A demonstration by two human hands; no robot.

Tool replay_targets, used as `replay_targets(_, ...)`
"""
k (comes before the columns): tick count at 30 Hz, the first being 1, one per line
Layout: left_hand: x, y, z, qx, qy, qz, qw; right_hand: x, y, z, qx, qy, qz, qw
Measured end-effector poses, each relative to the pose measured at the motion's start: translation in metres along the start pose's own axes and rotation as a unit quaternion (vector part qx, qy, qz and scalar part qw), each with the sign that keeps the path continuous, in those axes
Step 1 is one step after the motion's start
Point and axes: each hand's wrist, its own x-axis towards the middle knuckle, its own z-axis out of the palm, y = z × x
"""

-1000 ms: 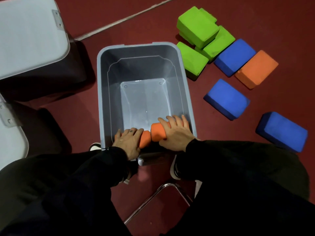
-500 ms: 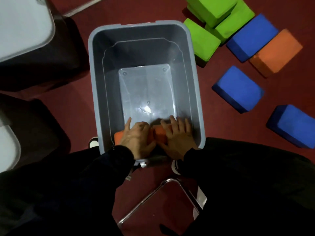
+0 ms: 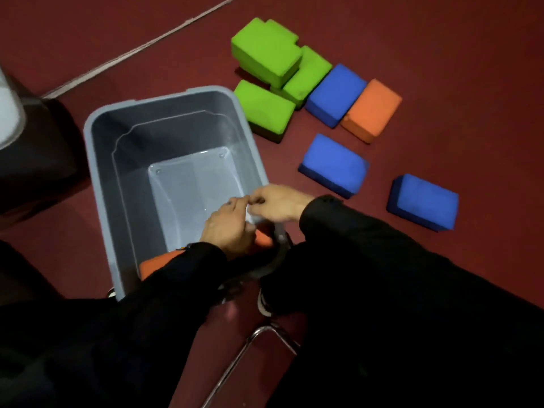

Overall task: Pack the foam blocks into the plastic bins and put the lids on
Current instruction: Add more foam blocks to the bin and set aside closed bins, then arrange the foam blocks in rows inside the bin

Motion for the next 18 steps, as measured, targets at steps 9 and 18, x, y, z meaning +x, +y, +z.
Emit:
replay_targets(9, 0.062, 0.182, -0.034, 0.047, 0.021, 0.22, 0.974, -0.148, 0.153, -0.102, 0.331, 0.347, 0.048, 0.876)
replay_targets(18, 0.115, 0.276, 0.097, 0.131, -0.209, 0.34, 0.908, -0.203, 0.322, 0.099, 0.433, 0.409, 0.347, 0.724)
